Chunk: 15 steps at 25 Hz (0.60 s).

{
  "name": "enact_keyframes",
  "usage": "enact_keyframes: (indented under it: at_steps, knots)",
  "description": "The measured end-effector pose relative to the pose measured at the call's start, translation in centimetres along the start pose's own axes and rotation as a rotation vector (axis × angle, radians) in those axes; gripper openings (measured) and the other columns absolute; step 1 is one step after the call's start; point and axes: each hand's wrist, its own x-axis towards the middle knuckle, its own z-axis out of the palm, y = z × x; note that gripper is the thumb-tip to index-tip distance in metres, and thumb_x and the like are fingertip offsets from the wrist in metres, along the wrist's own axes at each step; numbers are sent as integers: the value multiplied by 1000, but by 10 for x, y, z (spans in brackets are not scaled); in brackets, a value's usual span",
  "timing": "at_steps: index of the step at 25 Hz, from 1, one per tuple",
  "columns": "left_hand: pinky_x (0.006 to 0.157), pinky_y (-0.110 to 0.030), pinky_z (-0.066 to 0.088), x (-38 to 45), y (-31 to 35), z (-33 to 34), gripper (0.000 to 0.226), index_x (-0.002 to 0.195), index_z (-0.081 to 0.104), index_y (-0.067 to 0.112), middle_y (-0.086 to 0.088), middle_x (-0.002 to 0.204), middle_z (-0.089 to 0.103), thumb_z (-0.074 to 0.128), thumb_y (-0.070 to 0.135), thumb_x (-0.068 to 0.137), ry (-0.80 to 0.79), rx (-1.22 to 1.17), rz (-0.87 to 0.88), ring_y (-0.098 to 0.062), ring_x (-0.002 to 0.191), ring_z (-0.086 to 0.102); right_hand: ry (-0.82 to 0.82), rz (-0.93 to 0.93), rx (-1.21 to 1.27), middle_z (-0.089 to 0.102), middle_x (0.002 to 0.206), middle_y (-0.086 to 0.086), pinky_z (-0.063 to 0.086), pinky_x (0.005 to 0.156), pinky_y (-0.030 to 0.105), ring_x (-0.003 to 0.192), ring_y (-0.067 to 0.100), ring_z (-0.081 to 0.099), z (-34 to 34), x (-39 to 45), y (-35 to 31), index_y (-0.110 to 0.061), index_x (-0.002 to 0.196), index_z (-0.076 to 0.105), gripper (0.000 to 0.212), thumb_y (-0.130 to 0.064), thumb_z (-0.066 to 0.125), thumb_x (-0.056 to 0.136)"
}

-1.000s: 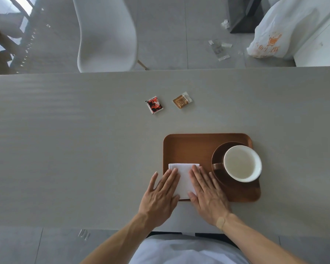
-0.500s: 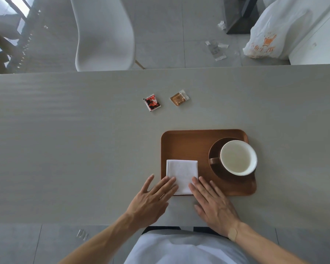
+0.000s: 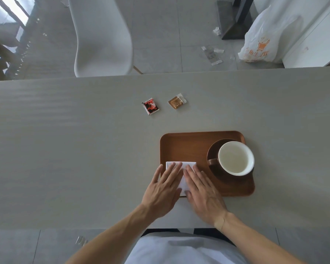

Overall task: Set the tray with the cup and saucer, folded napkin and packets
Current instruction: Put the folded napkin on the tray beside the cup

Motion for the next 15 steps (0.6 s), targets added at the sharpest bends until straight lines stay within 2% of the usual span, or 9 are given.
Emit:
enact_keyframes:
  at_steps: [3, 4, 7, 10, 15]
  knots:
    - [122, -51, 8, 18, -2, 4, 61, 156, 6, 14, -5, 164, 4, 23, 39, 103, -33, 28, -69, -22, 150, -2, -100, 40, -44, -10, 162, 5, 3, 123, 41, 150, 23, -9, 5, 23, 0, -12, 154, -4, 63, -41, 20, 103]
    - [122, -51, 6, 19, -5, 7, 62, 156, 4, 15, -5, 165, 2, 21, 41, 103, -46, 33, -64, -21, 151, -3, -114, 45, -66, -14, 162, 4, 0, 122, 41, 150, 23, -10, 8, 26, 3, -13, 154, -6, 65, -44, 17, 103]
    - [120, -52, 1, 17, -17, 9, 64, 156, 5, 14, -4, 164, -1, 20, 46, 103, -56, 43, -21, -20, 151, -2, -118, 58, -87, -9, 163, 4, -2, 123, 44, 150, 24, -6, 11, 23, 10, -13, 154, -3, 68, -52, 14, 101]
    - [119, -51, 1, 15, -22, 8, 65, 156, 6, 14, -4, 164, -1, 19, 48, 103, -57, 65, 0, -20, 151, -2, -128, 42, -84, -9, 163, 3, -4, 118, 39, 150, 23, -7, 11, 21, 13, -14, 154, -3, 70, -55, 12, 100]
    - [119, -52, 2, 15, -23, 8, 66, 156, 7, 14, -4, 165, -1, 23, 49, 102, -64, 58, 8, -19, 151, -2, -151, 50, -95, -9, 163, 2, -1, 124, 44, 149, 24, -8, 8, 21, 12, -15, 154, -2, 69, -55, 13, 100]
